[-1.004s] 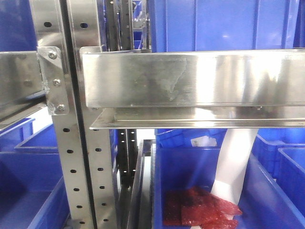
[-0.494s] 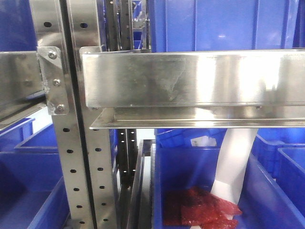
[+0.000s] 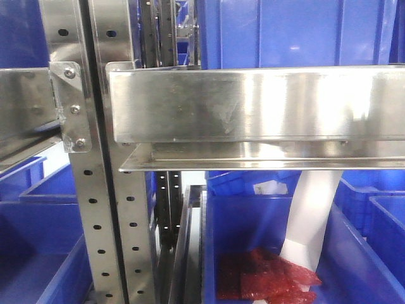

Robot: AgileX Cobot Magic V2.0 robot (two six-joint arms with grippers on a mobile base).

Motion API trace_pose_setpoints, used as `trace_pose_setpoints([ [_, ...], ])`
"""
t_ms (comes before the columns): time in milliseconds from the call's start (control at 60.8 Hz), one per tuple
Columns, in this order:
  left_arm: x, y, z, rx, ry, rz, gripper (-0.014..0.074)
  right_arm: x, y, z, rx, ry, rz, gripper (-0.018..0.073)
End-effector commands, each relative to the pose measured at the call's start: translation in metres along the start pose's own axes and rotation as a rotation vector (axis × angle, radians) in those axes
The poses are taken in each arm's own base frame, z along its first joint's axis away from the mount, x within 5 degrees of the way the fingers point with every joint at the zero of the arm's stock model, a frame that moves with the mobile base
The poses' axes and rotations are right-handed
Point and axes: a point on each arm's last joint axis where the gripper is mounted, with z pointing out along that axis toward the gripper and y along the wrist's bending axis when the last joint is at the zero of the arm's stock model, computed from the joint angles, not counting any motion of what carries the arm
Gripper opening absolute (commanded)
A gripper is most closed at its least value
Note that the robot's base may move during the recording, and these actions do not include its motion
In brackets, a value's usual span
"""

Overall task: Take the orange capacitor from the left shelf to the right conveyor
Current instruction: 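Lift the capacitor with the right gripper and withdraw from the shelf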

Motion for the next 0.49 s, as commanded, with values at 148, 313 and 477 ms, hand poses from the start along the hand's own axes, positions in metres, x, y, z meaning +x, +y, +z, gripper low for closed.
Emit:
trace_pose_setpoints([
  [148, -0.0106, -0.0003, -0.0016, 0.006, -0.107, -0.004, -0.0127, -0.0169, 0.0004, -0.002, 0.004, -0.108, -0.01, 0.0154],
  [313, -0.0106, -0.0003, -0.0016, 0.006, -0.107, -0.004, -0.0127, -0.0169, 0.0004, -0.002, 0.004, -0.108, -0.01, 0.0154],
  [477, -0.0106, -0.0003, -0.0016, 0.006, -0.107, -0.004, -0.0127, -0.0169, 0.0004, -0.002, 0.004, -0.108, -0.01, 0.0154],
])
